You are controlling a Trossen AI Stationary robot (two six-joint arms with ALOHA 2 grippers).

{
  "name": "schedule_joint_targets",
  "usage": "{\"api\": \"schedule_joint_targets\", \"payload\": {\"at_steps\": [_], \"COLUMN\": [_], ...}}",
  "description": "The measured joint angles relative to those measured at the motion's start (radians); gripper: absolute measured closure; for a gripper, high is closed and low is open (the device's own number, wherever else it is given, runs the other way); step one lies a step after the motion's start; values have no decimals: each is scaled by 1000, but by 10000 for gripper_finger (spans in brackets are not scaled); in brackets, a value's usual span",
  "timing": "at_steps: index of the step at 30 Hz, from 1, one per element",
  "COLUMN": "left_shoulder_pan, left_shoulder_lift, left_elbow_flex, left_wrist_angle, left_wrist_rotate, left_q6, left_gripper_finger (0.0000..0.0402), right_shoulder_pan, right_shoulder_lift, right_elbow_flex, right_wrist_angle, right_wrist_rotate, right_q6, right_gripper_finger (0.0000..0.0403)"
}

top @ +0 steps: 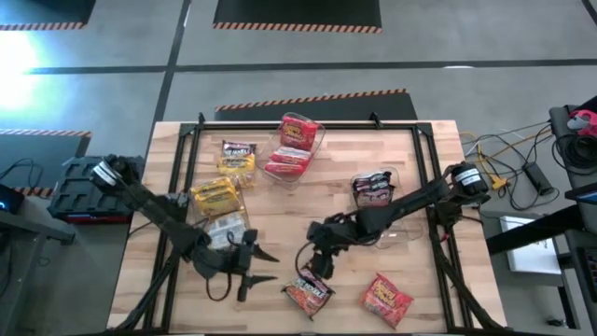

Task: Sort Maruchan noodles
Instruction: Put the bottom black pack noodle into the bottom right transparent bin

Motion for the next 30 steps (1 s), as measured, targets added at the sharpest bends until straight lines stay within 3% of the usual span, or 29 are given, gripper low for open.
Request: {"api": "schedule_joint_targets", "payload": {"at_steps": [7, 11, 13, 18, 22, 27, 30], "left_shoulder_pan": [33, 36, 37, 45, 45, 46, 46], "left_shoulder_lift": [45, 38, 27, 18, 33, 80, 101], "left_elbow_flex": [28, -10, -30, -46, -47, -46, -42], "left_wrist_angle": [-4, 5, 43, 64, 55, 36, 59], "left_wrist_rotate": [17, 28, 29, 34, 36, 23, 19], "left_q6": [-58, -106, -107, -141, -280, -481, -523], "left_gripper_finger": [212, 215, 217, 218, 218, 218, 218], "right_shoulder_pan": [16, -3, -1, -5, -18, -7, 12], "right_shoulder_lift": [0, 0, -1, -2, -2, -1, 1], "right_elbow_flex": [1, 1, 1, 1, 1, 1, 0], "right_wrist_angle": [86, 86, 88, 88, 75, 76, 74], "right_wrist_rotate": [120, -84, -134, -138, -109, -195, -207], "right_q6": [223, 207, 200, 183, 229, 217, 186], "right_gripper_finger": [193, 193, 193, 193, 193, 193, 193]}}
